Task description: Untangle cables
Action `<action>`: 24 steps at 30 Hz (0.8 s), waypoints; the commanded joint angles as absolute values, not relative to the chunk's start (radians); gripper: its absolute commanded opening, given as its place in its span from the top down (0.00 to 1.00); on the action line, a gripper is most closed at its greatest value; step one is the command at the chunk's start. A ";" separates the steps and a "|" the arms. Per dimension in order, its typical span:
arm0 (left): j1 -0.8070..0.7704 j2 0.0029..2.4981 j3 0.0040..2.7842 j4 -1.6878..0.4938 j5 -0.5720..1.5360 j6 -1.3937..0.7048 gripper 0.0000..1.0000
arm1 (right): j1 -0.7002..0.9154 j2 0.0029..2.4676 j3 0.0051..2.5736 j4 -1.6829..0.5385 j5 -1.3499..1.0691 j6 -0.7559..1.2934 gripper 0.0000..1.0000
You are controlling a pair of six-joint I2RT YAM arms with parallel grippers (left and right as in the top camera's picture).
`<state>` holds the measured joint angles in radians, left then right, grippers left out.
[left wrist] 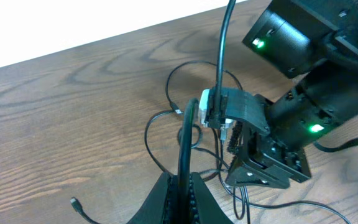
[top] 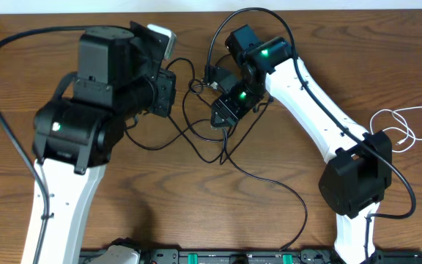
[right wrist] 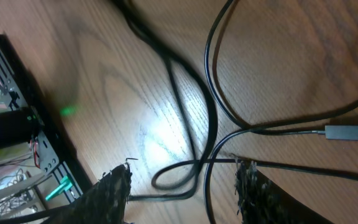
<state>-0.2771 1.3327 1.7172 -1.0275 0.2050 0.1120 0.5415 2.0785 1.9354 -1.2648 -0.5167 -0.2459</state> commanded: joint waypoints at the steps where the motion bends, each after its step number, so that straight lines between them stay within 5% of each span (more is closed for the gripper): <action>1: -0.278 1.320 1.726 -1.026 0.216 0.130 0.93 | 0.546 2.067 1.904 -1.256 -0.529 -0.240 0.46; 16: -0.278 1.318 1.726 -1.026 0.217 0.130 0.93 | 0.626 2.078 1.778 -1.129 -0.531 -0.202 0.47; 18: -0.278 1.318 1.726 -1.026 0.217 0.130 0.93 | 0.630 2.078 1.778 -1.114 -0.529 -0.185 0.57; 21: -0.278 1.318 1.726 -1.026 0.216 0.130 0.92 | 0.629 2.079 1.778 -1.095 -0.530 -0.149 0.94; 24: -0.278 1.318 1.726 -1.026 0.216 0.130 0.93 | 0.627 2.080 1.778 -1.100 -0.515 -0.149 0.99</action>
